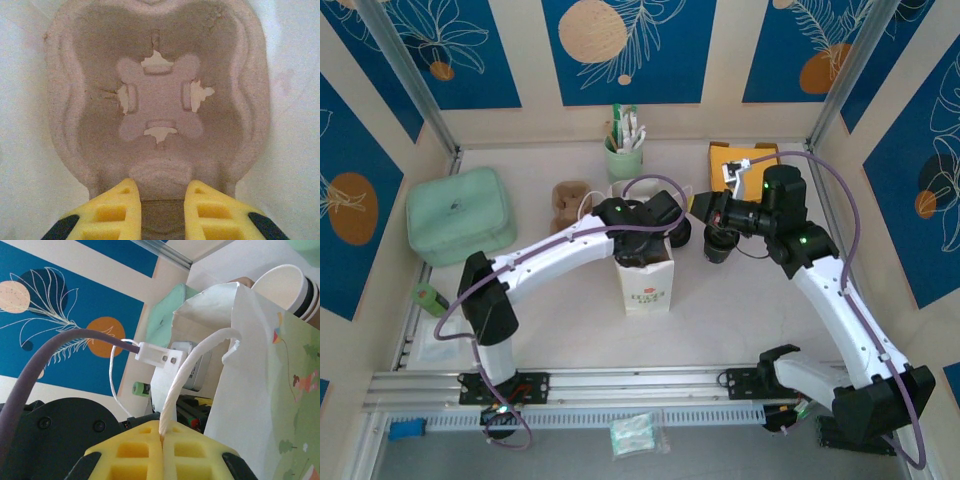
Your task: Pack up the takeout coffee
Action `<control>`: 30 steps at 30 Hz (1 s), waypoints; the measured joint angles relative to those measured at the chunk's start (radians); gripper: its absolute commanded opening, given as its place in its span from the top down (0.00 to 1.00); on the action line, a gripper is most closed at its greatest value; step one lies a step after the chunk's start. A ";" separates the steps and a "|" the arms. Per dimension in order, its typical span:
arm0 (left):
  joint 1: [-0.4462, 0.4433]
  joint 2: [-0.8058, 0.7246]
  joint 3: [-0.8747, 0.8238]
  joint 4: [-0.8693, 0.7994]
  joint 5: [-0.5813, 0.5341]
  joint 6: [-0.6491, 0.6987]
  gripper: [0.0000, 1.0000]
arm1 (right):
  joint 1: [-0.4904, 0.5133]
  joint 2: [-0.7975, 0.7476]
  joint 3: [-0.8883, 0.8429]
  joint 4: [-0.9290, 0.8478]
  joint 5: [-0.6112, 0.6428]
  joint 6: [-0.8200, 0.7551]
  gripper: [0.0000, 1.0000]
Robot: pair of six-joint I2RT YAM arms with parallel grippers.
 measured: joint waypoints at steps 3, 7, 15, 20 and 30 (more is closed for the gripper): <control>0.000 0.000 -0.009 0.003 0.006 0.000 0.91 | -0.001 -0.006 0.000 -0.011 0.007 -0.001 1.00; 0.000 0.000 -0.014 0.004 0.012 0.000 0.91 | -0.001 -0.006 0.000 -0.018 0.011 -0.004 1.00; 0.000 0.023 -0.024 0.005 0.027 -0.001 0.91 | -0.001 -0.006 0.000 -0.026 0.015 -0.007 1.00; 0.000 0.035 -0.034 0.007 0.039 -0.003 0.91 | -0.001 -0.006 0.000 -0.026 0.023 -0.007 1.00; 0.000 0.037 -0.069 0.023 0.039 -0.005 0.91 | -0.002 -0.006 0.000 -0.033 0.030 -0.008 1.00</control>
